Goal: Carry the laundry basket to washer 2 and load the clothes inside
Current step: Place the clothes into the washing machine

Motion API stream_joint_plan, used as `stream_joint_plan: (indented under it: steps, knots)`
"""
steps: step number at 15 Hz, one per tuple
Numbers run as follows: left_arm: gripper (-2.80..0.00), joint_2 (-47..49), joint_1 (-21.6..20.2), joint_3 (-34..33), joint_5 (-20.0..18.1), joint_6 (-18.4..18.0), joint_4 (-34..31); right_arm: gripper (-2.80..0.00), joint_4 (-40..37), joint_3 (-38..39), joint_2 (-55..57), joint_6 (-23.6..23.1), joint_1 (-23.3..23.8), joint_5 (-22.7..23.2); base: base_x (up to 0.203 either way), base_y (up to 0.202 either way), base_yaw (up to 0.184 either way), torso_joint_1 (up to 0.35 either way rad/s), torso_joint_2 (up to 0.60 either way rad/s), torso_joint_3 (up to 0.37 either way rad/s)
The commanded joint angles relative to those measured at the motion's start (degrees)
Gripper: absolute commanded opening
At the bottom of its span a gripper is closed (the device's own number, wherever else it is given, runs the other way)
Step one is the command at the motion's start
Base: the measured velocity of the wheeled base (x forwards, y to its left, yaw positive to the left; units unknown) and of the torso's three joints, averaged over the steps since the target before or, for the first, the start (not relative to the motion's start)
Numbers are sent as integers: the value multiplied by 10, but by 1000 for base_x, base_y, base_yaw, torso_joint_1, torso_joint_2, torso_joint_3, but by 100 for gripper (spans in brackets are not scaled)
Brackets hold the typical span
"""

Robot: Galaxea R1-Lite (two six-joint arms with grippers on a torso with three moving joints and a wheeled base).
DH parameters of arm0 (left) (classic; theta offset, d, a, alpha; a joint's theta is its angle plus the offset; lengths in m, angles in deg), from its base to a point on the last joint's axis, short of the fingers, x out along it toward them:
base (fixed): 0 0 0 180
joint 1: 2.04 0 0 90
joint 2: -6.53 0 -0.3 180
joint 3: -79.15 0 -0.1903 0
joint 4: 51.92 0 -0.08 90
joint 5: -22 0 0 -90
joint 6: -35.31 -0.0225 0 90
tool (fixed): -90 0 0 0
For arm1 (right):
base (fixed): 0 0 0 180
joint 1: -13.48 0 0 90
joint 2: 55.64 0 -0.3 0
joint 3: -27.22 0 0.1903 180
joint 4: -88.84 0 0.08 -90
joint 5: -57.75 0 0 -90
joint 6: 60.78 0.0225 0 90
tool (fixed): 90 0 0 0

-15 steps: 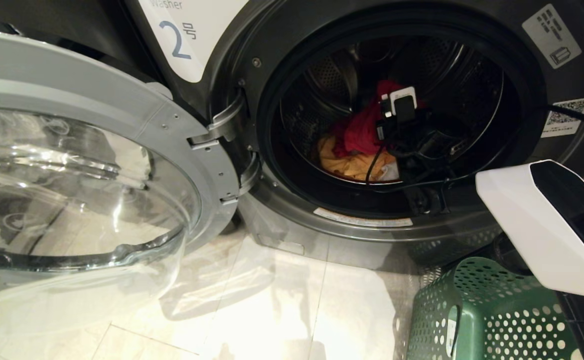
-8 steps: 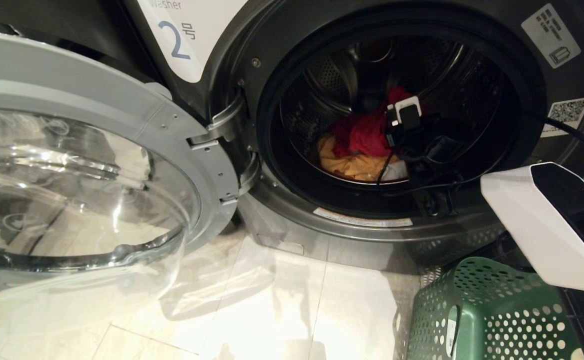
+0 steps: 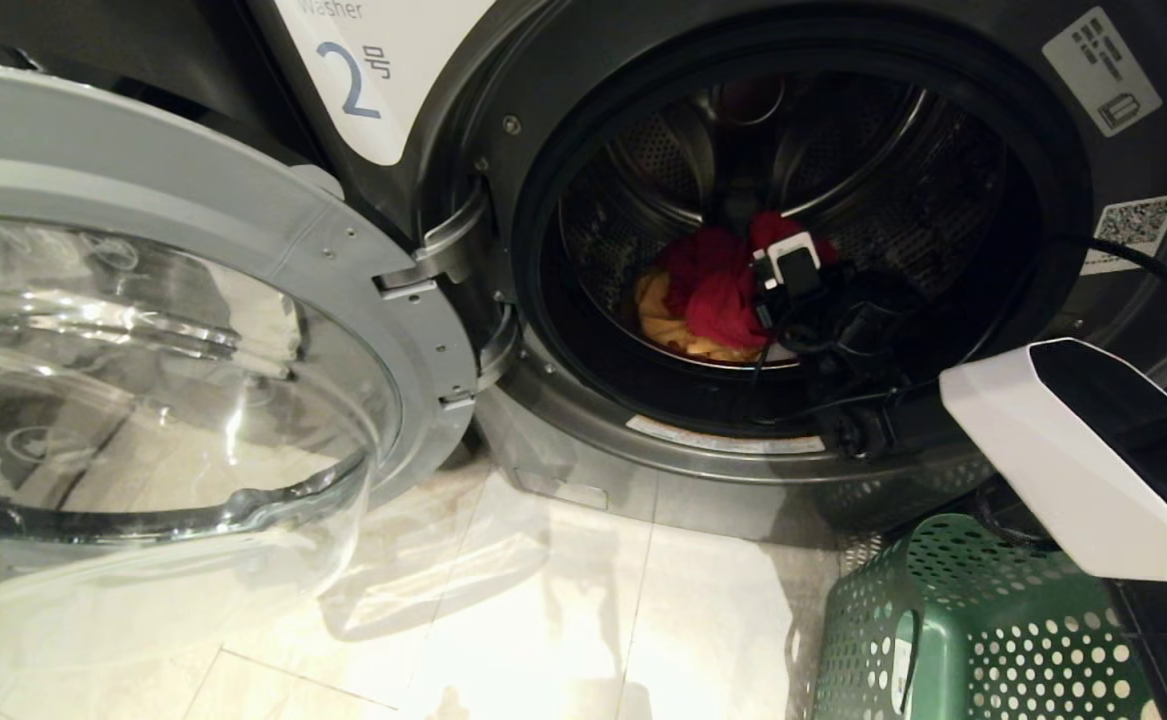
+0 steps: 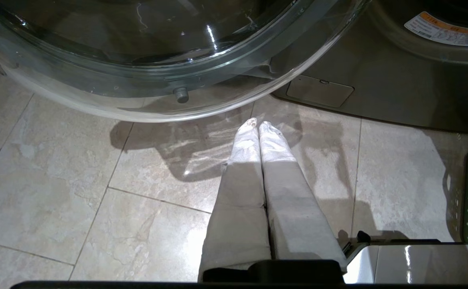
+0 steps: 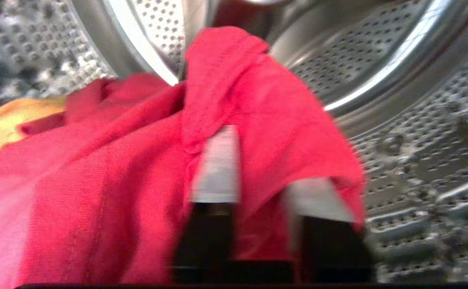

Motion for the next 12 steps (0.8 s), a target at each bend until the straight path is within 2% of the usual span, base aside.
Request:
stream_joint_plan:
  steps: [1,8,12]
  knots:
    - [-280,1,0,-1,1,0,0,0,4,0,2,-2,-5,-3,0,0,0,0,0,0]
    - [-280,1,0,-1,0,0,0,0,2,50,-5,2,-19,-4,0,0,0,0,0,0]
    - [-280,1,0,-1,0,0,0,0,3,116,-79,10,-27,-5,0,0,0,0,0,0]
